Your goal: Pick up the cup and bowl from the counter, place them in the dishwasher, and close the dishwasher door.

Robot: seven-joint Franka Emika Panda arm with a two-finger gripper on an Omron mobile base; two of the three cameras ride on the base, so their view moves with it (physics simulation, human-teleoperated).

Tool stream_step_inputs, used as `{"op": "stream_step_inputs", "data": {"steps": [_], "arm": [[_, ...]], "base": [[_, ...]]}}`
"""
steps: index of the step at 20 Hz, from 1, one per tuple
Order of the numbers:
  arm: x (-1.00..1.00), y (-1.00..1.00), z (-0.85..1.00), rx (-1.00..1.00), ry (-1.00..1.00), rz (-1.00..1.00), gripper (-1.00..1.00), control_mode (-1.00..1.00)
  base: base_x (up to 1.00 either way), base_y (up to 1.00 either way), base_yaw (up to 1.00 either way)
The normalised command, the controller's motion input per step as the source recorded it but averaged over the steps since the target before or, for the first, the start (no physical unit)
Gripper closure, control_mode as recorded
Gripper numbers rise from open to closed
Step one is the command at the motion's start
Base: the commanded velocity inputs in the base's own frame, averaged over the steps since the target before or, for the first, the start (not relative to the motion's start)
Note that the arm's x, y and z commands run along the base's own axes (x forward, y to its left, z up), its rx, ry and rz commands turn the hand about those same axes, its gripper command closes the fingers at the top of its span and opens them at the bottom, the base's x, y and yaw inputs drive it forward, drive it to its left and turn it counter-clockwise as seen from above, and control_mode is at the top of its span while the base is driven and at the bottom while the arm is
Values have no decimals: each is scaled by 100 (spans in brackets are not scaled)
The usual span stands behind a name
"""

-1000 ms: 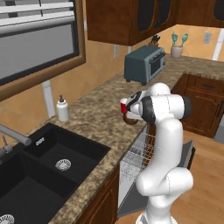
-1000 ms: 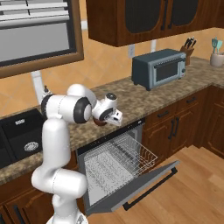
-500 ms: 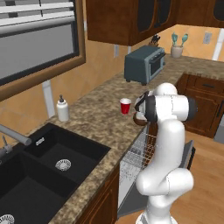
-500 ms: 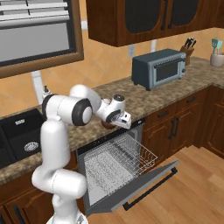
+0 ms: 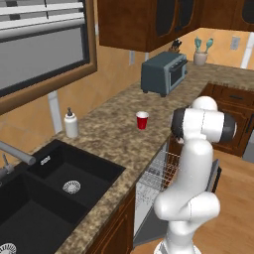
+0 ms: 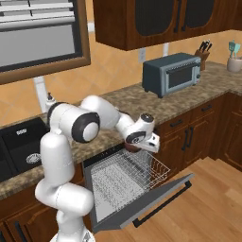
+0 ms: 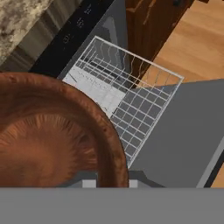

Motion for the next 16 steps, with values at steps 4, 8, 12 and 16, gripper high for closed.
{"op": "stream_step_inputs", "data": {"steps": [4, 8, 12, 16], "arm": [[-2, -10, -76, 0, 12, 0, 100, -100], [31, 1, -88, 0, 11, 0, 100, -100], [24, 1, -81, 3, 9, 0, 100, -100], [26, 1, -83, 8, 8, 0, 100, -100]], "base": [[0, 0, 0], [0, 0, 0], [0, 0, 0], [0, 0, 0]]}}
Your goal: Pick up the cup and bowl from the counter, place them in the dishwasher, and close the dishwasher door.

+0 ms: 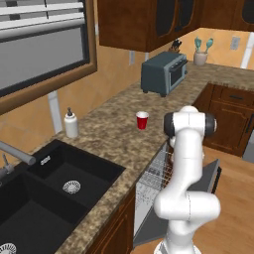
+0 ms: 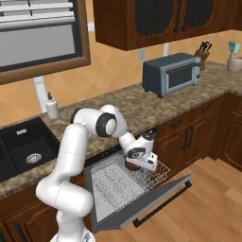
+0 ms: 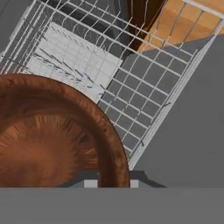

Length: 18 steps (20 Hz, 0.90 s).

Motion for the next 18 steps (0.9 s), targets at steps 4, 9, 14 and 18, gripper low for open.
{"op": "stream_step_inputs", "data": {"steps": [4, 9, 14, 18], "arm": [[25, 0, -79, 9, 3, 0, 100, -100], [28, 2, -76, 5, 1, 0, 100, -100], [26, 9, -70, 0, 0, -1, 100, -100], [24, 13, -58, 0, 0, -4, 100, -100]], "base": [[0, 0, 0], [0, 0, 0], [0, 0, 0], [0, 0, 0]]}}
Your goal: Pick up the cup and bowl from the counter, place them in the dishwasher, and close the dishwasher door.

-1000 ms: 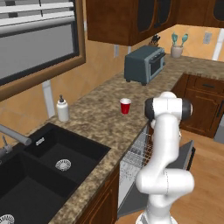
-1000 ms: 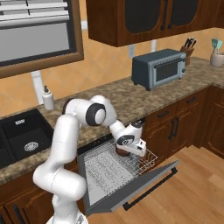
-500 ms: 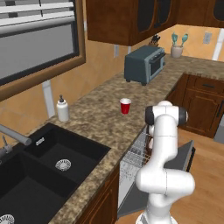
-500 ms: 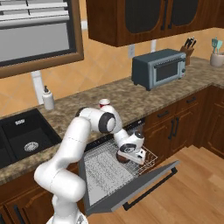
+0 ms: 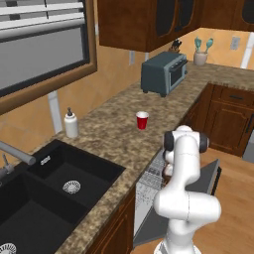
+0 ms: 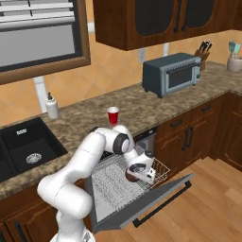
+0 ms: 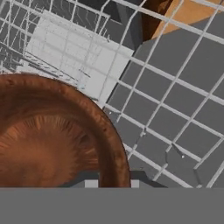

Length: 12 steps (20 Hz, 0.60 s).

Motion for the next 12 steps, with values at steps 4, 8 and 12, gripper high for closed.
{"op": "stream_step_inputs", "data": {"steps": [4, 8, 12], "arm": [[14, 9, -47, 0, 1, -6, -100, -100], [1, 1, -31, 0, 0, -7, -100, -100], [-18, -13, -3, 0, -2, -8, -100, -100]], "base": [[0, 0, 0], [0, 0, 0], [0, 0, 0]]}}
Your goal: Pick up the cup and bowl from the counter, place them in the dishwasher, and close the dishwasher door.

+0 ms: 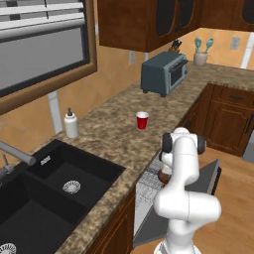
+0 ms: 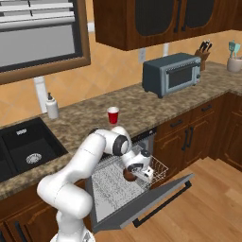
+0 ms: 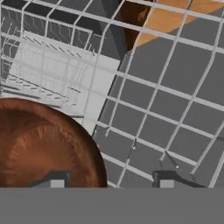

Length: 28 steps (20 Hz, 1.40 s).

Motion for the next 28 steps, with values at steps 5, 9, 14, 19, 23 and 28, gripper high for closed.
{"op": "stream_step_inputs", "data": {"steps": [5, 9, 14, 19, 23, 28], "arm": [[-54, -29, 76, 14, -14, -3, -100, -100], [-34, -14, 100, 25, -16, 0, -100, -100], [-26, -30, 100, 20, -10, 0, -100, -100], [-8, -22, 100, 19, -8, 0, -100, -100], [0, 0, 100, 16, -4, 0, -100, -100], [6, 28, 100, 9, 0, 0, -100, -100]], "base": [[0, 0, 0], [0, 0, 0], [0, 0, 0], [0, 0, 0], [0, 0, 0], [0, 0, 0]]}}
